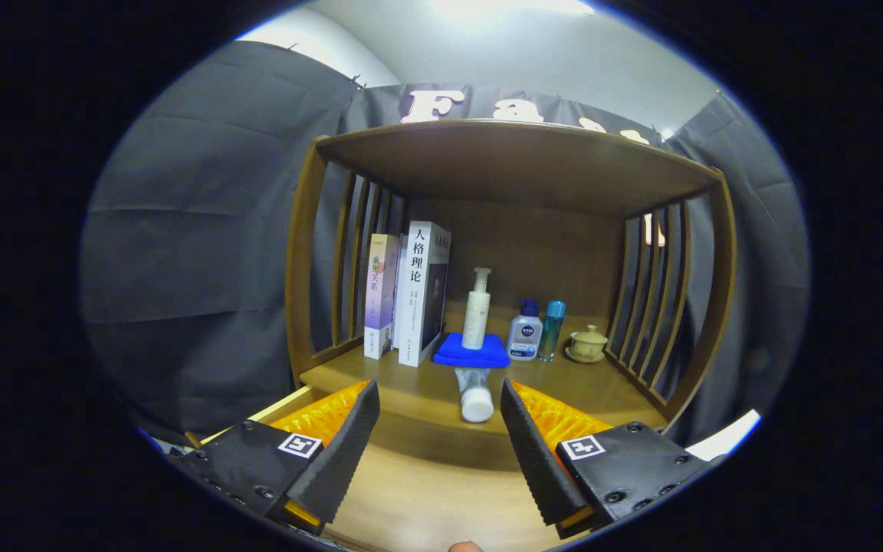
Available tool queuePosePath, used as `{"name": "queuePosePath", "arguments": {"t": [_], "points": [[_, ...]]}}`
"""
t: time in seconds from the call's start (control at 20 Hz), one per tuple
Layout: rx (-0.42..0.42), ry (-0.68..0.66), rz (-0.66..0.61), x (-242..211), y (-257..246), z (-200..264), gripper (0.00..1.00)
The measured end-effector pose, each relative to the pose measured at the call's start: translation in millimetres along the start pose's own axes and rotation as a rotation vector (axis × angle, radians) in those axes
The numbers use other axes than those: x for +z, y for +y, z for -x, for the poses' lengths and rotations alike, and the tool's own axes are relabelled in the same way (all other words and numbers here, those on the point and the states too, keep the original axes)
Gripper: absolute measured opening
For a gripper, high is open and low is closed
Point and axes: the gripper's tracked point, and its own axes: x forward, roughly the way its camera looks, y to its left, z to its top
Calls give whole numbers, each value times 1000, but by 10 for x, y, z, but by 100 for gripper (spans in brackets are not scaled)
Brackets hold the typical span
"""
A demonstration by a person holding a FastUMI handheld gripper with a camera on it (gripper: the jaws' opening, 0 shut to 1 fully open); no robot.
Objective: Pull open the drawer, take out the items inside it, and place them on the countertop above the cabinet.
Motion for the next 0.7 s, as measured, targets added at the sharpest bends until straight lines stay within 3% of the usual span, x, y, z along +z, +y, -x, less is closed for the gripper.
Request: {"name": "queuePosePath", "arguments": {"t": [0.45,0.7], "points": [[-63,-51,-1,-429,90,780,97],[-92,-84,-86,-823,156,1214,98]]}}
